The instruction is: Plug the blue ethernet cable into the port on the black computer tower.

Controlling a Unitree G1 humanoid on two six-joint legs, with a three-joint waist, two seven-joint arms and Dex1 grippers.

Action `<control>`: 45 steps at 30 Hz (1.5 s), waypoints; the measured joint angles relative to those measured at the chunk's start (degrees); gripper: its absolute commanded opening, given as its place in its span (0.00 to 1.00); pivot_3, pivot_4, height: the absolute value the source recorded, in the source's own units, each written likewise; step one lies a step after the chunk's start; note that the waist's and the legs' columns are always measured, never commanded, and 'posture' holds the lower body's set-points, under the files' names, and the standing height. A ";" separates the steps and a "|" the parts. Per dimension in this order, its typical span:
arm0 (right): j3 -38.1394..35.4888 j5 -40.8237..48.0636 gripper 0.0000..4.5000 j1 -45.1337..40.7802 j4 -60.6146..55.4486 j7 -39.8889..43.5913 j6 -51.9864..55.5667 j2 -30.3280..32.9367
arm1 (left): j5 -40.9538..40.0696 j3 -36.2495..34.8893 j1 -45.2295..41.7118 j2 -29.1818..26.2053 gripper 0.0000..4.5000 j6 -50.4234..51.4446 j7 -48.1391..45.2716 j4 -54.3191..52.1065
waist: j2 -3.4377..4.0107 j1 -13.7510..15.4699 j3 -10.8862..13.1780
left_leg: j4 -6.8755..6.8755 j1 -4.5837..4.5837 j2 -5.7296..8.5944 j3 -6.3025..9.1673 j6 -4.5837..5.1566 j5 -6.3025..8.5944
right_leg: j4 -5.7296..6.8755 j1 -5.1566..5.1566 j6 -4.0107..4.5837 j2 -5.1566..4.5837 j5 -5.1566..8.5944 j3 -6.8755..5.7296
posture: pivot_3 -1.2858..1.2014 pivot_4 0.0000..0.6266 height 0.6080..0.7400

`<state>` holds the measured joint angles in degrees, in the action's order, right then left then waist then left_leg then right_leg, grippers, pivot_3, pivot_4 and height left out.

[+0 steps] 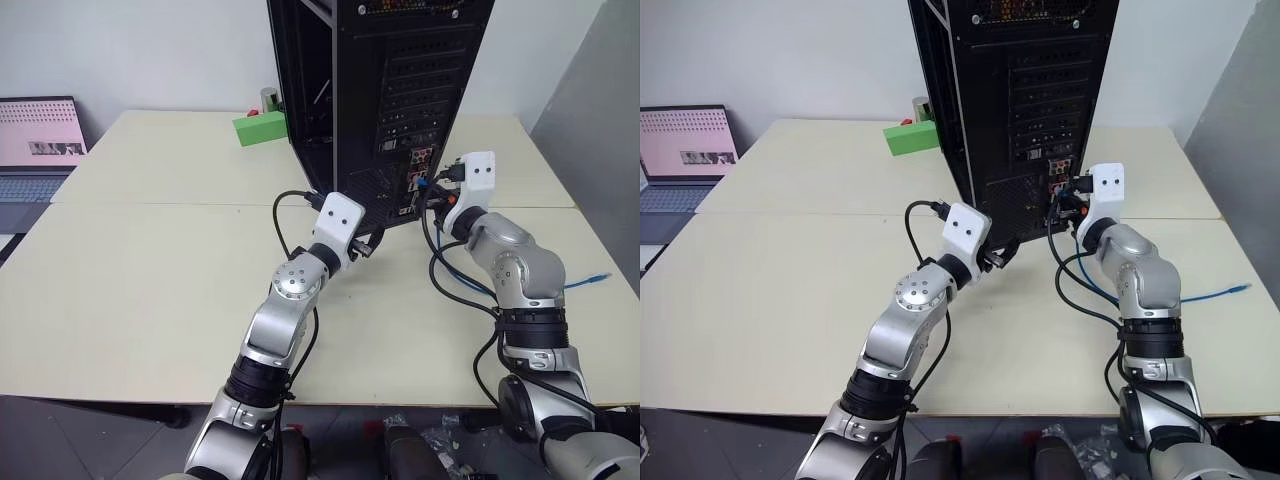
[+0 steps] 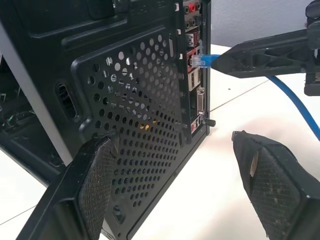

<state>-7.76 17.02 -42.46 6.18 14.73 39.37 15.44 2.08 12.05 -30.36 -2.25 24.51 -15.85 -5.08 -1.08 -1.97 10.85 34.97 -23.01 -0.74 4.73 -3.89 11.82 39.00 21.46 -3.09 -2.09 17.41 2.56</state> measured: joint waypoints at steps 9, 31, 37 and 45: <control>1.09 -0.25 0.00 -0.35 0.02 0.93 -0.16 0.08 | -0.70 0.04 0.07 0.16 0.85 0.11 -0.93 -0.01 | 0.00 -0.20 0.00 | -0.01 0.00 0.00 0.00 0.00 0.00 | 0.01 0.01 0.00 0.00 0.00 0.01 | 0.52 0.24 1.00; 2.06 -2.68 0.00 -2.27 2.84 -1.42 -2.09 -1.90 | -1.22 0.25 0.08 0.23 0.85 0.13 -1.12 -0.01 | 0.00 -0.54 0.00 | -0.01 0.01 -0.01 -0.01 0.00 0.00 | 0.01 0.03 0.00 0.00 0.00 0.02 | 0.52 0.24 1.00; 2.24 -3.34 0.00 -3.57 5.08 -2.09 -3.28 -2.64 | -1.23 0.34 0.08 0.24 0.85 0.16 -1.09 -0.02 | 0.00 -1.08 0.00 | -0.01 0.02 -0.01 -0.01 0.00 0.00 | 0.04 0.03 0.00 0.01 0.00 0.03 | 0.52 0.24 1.00; 2.48 -4.21 0.15 -3.94 6.21 -1.06 -4.35 -2.73 | -1.23 0.66 0.11 0.31 0.86 0.19 -1.02 -0.04 | 0.00 -1.31 0.00 | -0.01 0.03 -0.01 -0.01 0.00 0.00 | 0.05 0.02 -0.02 0.01 -0.01 0.04 | 0.52 0.24 1.00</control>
<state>-5.28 12.81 -46.41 12.39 13.66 35.01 12.71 0.85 12.71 -30.24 -1.94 24.70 -16.87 -5.11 -1.08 -3.28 10.85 34.96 -22.99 -0.75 4.72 -3.89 11.81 39.06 21.49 -3.11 -2.07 17.40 2.60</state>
